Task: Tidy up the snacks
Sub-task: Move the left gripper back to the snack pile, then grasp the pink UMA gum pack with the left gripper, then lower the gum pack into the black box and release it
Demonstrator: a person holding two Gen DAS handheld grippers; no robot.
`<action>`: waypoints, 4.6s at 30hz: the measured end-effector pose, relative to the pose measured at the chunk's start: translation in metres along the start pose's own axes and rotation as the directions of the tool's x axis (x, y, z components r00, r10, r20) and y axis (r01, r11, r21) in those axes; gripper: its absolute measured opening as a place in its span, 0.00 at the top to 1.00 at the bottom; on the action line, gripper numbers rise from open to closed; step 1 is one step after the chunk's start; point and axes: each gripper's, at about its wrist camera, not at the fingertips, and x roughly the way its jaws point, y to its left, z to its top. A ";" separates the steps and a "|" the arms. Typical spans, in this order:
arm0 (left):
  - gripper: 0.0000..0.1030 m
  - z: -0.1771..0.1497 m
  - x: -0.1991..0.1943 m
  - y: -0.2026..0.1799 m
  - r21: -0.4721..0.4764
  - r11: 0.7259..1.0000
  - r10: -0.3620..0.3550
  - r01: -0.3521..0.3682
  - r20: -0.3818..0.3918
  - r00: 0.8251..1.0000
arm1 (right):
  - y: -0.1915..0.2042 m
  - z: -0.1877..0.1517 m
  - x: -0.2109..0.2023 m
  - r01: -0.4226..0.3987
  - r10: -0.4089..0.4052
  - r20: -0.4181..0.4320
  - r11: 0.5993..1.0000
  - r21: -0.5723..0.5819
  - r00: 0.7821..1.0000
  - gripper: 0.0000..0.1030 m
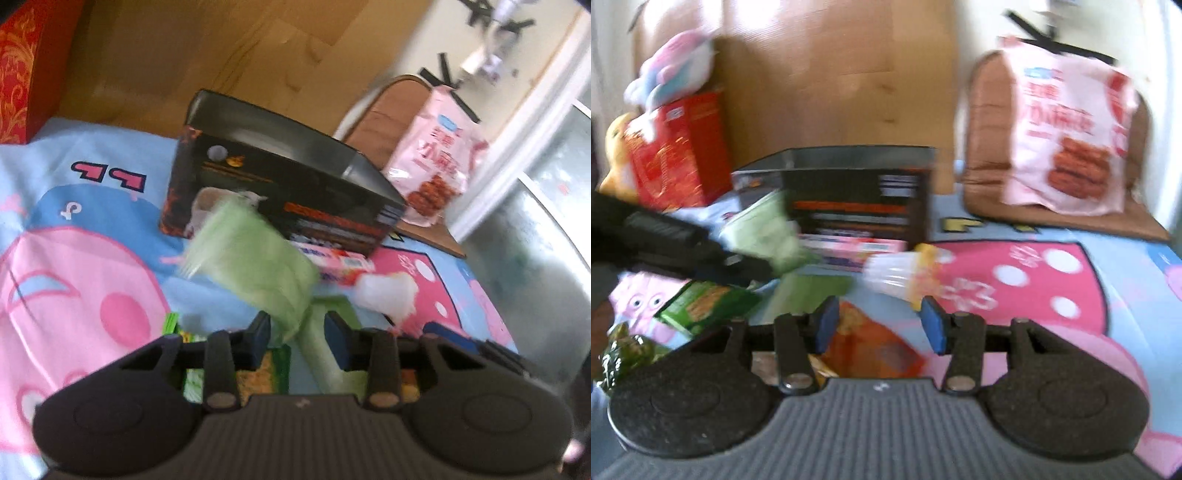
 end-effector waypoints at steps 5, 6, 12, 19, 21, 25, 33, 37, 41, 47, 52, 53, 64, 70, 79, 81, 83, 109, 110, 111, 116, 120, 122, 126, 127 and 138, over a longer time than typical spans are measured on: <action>0.63 -0.011 -0.024 -0.020 0.046 0.996 -0.078 0.077 0.028 0.997 | -0.019 -0.008 -0.023 -0.022 0.018 0.029 0.993 0.115 0.999 0.49; 0.62 -0.012 -0.029 -0.023 0.054 0.995 -0.086 0.084 0.035 0.996 | -0.020 -0.009 -0.027 -0.028 0.024 0.033 0.992 0.124 0.999 0.49; 0.54 -0.023 -0.070 -0.011 0.004 0.997 -0.071 0.071 0.105 0.992 | -0.021 -0.012 -0.047 -0.093 0.086 0.049 0.982 0.162 0.995 0.48; 0.53 -0.030 -0.083 0.010 -0.094 0.995 -0.011 0.021 0.114 0.993 | -0.002 -0.028 -0.073 -0.167 0.164 0.035 0.976 0.138 0.986 0.46; 0.53 -0.030 -0.082 0.012 -0.107 0.994 -0.016 0.028 0.112 0.994 | 0.008 -0.034 -0.078 -0.188 0.187 0.025 0.976 0.113 0.982 0.46; 0.50 -0.035 -0.085 0.008 -0.104 0.994 -0.014 0.026 0.111 0.994 | 0.026 -0.040 -0.085 -0.212 0.212 0.012 0.975 0.062 0.977 0.46; 0.48 -0.048 -0.111 0.019 -0.087 0.995 0.061 -0.049 0.137 0.989 | 0.058 -0.046 -0.088 -0.297 0.297 -0.012 0.955 0.017 0.955 0.46; 0.48 -0.064 -0.129 0.035 -0.101 0.992 0.083 -0.069 0.138 0.987 | 0.078 -0.052 -0.083 -0.338 0.337 -0.044 0.941 -0.016 0.941 0.46; 0.48 -0.076 -0.135 0.048 -0.104 0.994 0.048 -0.037 0.105 0.993 | 0.092 -0.058 -0.071 -0.433 0.430 -0.110 0.901 -0.008 0.896 0.47; 0.48 -0.079 -0.112 0.039 -0.060 0.998 0.018 -0.015 0.057 0.998 | 0.097 -0.056 -0.051 -0.408 0.404 -0.141 0.913 0.000 0.904 0.48; 0.47 -0.069 -0.103 0.035 -0.058 0.995 -0.077 0.080 0.051 0.996 | 0.062 -0.042 -0.063 -0.409 0.413 -0.082 0.911 0.060 0.907 0.47; 0.45 -0.063 -0.105 0.034 -0.060 0.994 -0.090 0.094 0.066 0.994 | 0.050 -0.036 -0.069 -0.409 0.413 -0.048 0.909 0.083 0.909 0.47; 0.32 0.036 -0.044 0.035 -0.083 0.996 0.042 -0.029 0.151 0.988 | -0.052 0.052 0.002 -0.201 0.204 0.026 0.920 0.336 0.979 0.47; 0.42 0.040 0.018 0.041 -0.092 0.994 0.063 -0.064 -0.005 0.998 | -0.060 0.053 0.069 -0.158 0.214 -0.111 0.914 0.374 0.971 0.59; 0.27 0.031 -0.031 0.019 -0.014 1.000 -0.007 0.006 -0.005 1.000 | -0.062 0.023 0.024 -0.285 0.324 -0.098 0.913 0.291 0.941 0.56; 0.26 0.051 -0.027 0.021 -0.023 1.000 0.015 -0.014 0.034 0.999 | -0.069 0.033 0.033 -0.251 0.281 -0.068 0.924 0.290 0.957 0.56; 0.26 0.064 -0.008 0.024 -0.033 0.999 0.032 -0.031 0.021 0.999 | -0.071 0.039 0.050 -0.240 0.270 -0.069 0.926 0.291 0.960 0.56; 0.29 0.125 -0.029 -0.007 0.035 0.996 0.064 -0.076 0.270 0.961 | -0.014 0.100 0.048 -0.301 0.287 0.130 0.947 0.110 0.949 0.58; 0.28 0.129 -0.025 -0.002 0.026 0.993 0.102 -0.114 0.289 0.952 | -0.020 0.103 0.051 -0.257 0.238 0.151 0.958 0.129 0.960 0.53; 0.27 0.132 -0.020 0.006 0.004 0.988 0.148 -0.156 0.301 0.942 | -0.028 0.105 0.053 -0.218 0.191 0.168 0.962 0.164 0.967 0.51; 0.20 0.131 0.005 0.047 -0.153 0.979 0.169 -0.138 0.214 0.962 | -0.068 0.098 0.071 -0.156 0.124 0.115 0.931 0.331 0.986 0.51; 0.36 0.124 0.028 0.048 -0.162 0.977 0.158 -0.140 0.101 0.982 | -0.080 0.087 0.097 -0.187 0.203 0.006 0.889 0.418 0.979 0.48; 0.38 0.116 0.034 0.046 -0.163 0.976 0.155 -0.142 0.072 0.985 | -0.078 0.084 0.104 -0.179 0.203 -0.014 0.889 0.422 0.979 0.45; 0.37 0.107 0.027 0.035 -0.157 0.976 0.163 -0.152 0.063 0.985 | -0.073 0.082 0.101 -0.168 0.195 -0.025 0.896 0.411 0.981 0.44; 0.36 0.104 0.025 0.033 -0.155 0.976 0.161 -0.150 0.060 0.985 | -0.071 0.080 0.098 -0.168 0.195 -0.025 0.897 0.409 0.980 0.44; 0.28 0.067 -0.053 0.028 -0.176 0.979 0.129 -0.098 0.174 0.976 | -0.058 0.063 0.038 -0.180 0.179 0.034 0.925 0.334 0.983 0.45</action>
